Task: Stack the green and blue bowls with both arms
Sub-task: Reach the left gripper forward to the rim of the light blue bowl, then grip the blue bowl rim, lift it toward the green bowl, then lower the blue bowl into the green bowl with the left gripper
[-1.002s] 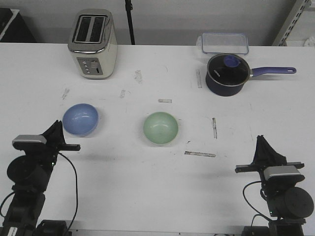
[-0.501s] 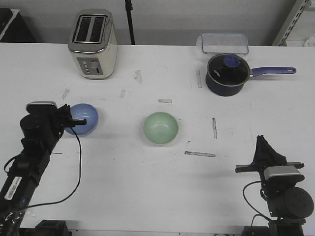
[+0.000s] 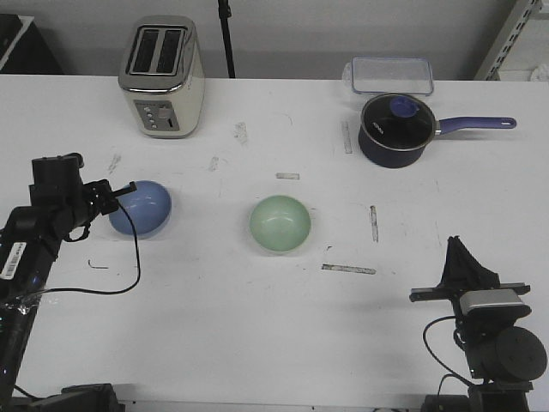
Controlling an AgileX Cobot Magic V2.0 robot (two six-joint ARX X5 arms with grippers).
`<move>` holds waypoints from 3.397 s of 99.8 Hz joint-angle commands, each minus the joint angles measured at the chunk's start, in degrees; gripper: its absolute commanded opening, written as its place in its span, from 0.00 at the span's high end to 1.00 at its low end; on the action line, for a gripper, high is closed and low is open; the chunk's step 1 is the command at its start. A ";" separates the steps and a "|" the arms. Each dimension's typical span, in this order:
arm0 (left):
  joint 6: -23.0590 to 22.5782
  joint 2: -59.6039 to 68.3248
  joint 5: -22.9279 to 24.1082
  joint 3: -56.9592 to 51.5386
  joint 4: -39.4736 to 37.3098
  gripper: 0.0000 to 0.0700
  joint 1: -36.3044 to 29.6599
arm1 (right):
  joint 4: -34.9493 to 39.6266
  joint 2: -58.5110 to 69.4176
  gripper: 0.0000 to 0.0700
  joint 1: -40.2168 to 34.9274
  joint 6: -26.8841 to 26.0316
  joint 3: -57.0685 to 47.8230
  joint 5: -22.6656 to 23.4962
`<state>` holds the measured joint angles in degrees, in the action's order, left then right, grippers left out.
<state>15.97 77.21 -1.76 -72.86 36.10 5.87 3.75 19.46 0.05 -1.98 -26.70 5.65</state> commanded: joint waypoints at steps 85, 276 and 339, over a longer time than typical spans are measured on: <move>4.39 16.11 -14.08 -1.73 4.44 0.51 11.13 | -0.76 -0.02 0.99 0.00 -0.81 -0.17 -0.09; 15.23 13.38 -8.37 -15.67 6.01 1.00 -22.99 | -0.76 -0.02 0.99 0.00 -0.81 -0.17 -0.09; 15.54 29.73 -8.13 -29.40 14.25 1.00 -35.65 | -0.74 -0.02 0.99 0.00 -0.81 -0.17 -0.07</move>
<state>32.23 104.38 -9.80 -100.47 49.15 -29.06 3.75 19.49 0.05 -1.98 -26.70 5.63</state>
